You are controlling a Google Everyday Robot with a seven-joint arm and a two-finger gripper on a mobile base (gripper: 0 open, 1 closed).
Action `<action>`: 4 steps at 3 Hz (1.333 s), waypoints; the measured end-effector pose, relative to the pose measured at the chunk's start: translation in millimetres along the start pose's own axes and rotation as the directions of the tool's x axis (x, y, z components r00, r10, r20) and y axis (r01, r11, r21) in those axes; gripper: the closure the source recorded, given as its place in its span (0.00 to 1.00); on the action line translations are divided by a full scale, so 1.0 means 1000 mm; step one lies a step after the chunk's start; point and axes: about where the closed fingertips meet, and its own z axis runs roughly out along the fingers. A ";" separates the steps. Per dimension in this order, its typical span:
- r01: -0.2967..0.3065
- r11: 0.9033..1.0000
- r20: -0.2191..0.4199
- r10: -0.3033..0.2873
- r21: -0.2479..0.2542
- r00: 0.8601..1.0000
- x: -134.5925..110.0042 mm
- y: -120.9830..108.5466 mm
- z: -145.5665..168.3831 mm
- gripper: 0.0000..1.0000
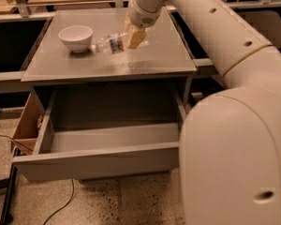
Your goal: Pick water bottle from top drawer and place on counter
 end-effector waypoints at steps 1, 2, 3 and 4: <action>0.184 0.977 0.046 -0.180 -0.104 0.983 -0.016 0.003 0.036 1.00; 0.236 0.960 0.069 -0.228 -0.153 0.971 -0.015 0.009 0.056 1.00; 0.243 0.952 0.083 -0.231 -0.187 0.969 -0.008 0.015 0.069 0.82; 0.237 0.949 0.090 -0.223 -0.205 0.971 -0.001 0.019 0.073 0.51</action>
Offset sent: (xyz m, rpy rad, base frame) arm 0.0287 0.0310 -0.0541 -0.1421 0.1120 0.3340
